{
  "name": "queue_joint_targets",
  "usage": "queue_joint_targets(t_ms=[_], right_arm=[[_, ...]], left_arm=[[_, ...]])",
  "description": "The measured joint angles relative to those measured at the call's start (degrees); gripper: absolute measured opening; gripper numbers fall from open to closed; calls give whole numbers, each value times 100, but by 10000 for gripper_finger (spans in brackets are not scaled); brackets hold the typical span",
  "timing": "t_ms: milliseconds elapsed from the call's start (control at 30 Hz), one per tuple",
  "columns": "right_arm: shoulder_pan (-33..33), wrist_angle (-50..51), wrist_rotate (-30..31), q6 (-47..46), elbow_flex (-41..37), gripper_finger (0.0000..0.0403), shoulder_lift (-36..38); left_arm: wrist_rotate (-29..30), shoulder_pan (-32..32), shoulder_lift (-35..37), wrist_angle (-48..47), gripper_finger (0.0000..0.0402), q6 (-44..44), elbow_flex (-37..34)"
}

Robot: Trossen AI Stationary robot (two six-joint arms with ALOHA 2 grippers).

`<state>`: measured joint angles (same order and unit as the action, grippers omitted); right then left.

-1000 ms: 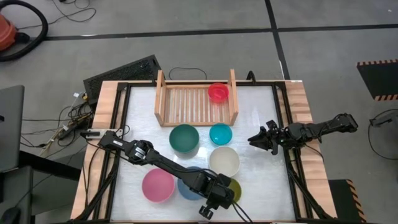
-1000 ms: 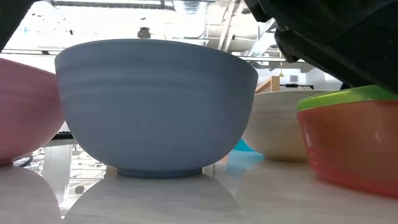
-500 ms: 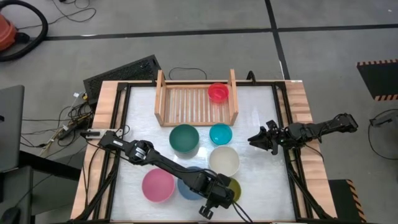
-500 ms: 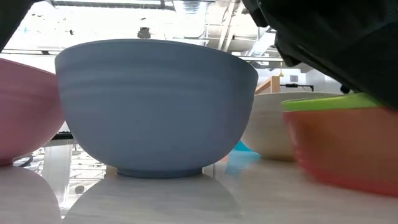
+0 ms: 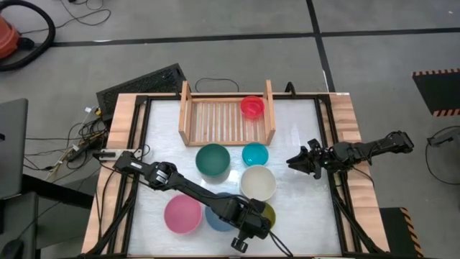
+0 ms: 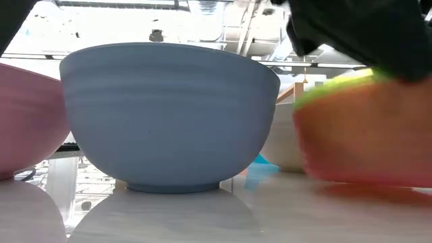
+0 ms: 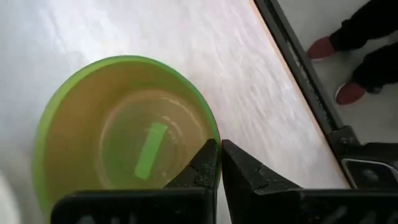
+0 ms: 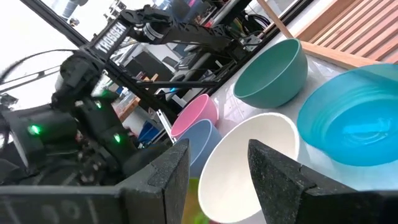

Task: Place and stack bowls onto a shelf
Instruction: Stack the small light green bowl on top of the small orange bowl on the shelf

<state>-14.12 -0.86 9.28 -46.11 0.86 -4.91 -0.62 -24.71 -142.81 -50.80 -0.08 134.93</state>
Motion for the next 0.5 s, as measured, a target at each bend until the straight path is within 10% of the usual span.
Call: queue_joint_targets(t_ms=[500], right_arm=[[-1, -1, -2, 1, 0, 189, -2]], left_arm=[[609, 78, 893, -178, 0, -677, 2]])
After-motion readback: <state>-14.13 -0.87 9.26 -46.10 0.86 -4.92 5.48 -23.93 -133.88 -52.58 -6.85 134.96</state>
